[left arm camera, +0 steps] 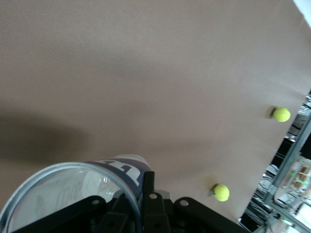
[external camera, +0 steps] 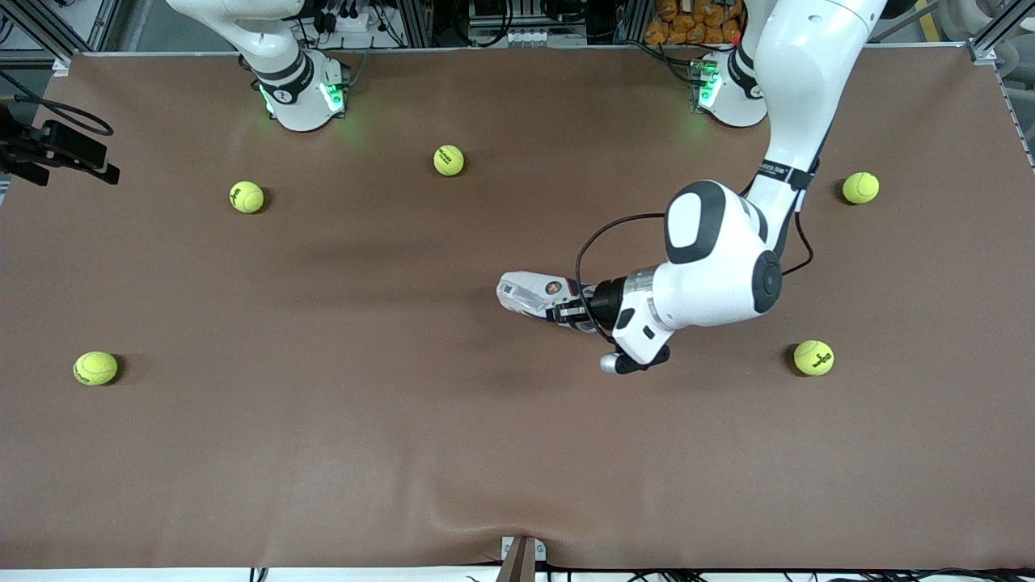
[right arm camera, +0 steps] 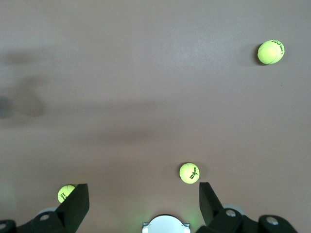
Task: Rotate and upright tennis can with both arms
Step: 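Rotate the can upright with the left gripper and lower it onto the table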
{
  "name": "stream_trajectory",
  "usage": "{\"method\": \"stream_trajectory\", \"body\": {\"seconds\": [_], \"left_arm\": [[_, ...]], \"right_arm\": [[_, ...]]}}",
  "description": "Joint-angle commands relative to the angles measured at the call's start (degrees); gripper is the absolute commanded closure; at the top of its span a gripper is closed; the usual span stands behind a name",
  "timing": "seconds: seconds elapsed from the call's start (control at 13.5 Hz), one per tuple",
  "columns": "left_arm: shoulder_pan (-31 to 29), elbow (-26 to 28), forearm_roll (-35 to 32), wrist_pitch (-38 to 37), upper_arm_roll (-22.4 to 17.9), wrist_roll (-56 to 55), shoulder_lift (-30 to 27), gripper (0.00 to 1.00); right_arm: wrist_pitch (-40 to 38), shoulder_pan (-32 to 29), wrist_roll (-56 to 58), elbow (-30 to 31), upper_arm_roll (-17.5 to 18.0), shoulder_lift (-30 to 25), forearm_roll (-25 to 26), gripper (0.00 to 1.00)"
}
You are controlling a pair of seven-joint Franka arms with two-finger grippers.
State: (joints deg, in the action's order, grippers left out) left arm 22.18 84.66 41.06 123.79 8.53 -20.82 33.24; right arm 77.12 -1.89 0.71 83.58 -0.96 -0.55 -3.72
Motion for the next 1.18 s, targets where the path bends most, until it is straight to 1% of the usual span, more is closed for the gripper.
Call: {"method": "stream_trajectory", "body": {"seconds": [0.0,0.15,0.37,0.59,0.74,0.81,1.04,1.11], "left_arm": [[2.42,-3.09,-7.19,0.05,-0.7,-3.78,0.95,1.0],[4.0,-3.36,-15.36,0.05,-0.7,-6.41,0.6,1.0],[6.81,-3.45,-24.25,0.14,-0.88,-11.77,0.6,1.0],[10.41,-3.45,-36.63,0.14,-0.79,-21.25,0.42,1.0],[12.61,-4.15,-41.48,0.92,-0.79,-26.18,0.95,1.0],[13.76,-4.15,-44.46,1.97,-0.71,-29.34,1.21,1.0],[16.13,-4.07,-50.62,6.62,-0.7,-39.09,3.05,1.0],[16.49,-4.07,-53.95,7.25,-0.7,-42.08,3.58,1.0]], "right_arm": [[0.57,-0.22,-0.36,0.71,1.13,-1.39,0.2,0.0],[1.45,-0.05,0.52,0.71,2.18,-1.47,3.01,0.0],[2.59,-0.48,3.86,0.71,1.57,-1.39,3.11,0.0],[2.59,-0.48,3.95,0.71,1.49,-1.3,2.49,0.0],[2.68,-0.57,3.95,0.71,1.14,-1.3,2.49,0.0],[2.6,-0.57,3.95,0.71,1.13,-1.21,2.49,0.0],[2.51,-0.57,3.95,0.88,1.13,-1.21,2.23,0.0],[2.42,-0.57,3.95,0.97,1.13,-1.21,2.14,0.0]]}}
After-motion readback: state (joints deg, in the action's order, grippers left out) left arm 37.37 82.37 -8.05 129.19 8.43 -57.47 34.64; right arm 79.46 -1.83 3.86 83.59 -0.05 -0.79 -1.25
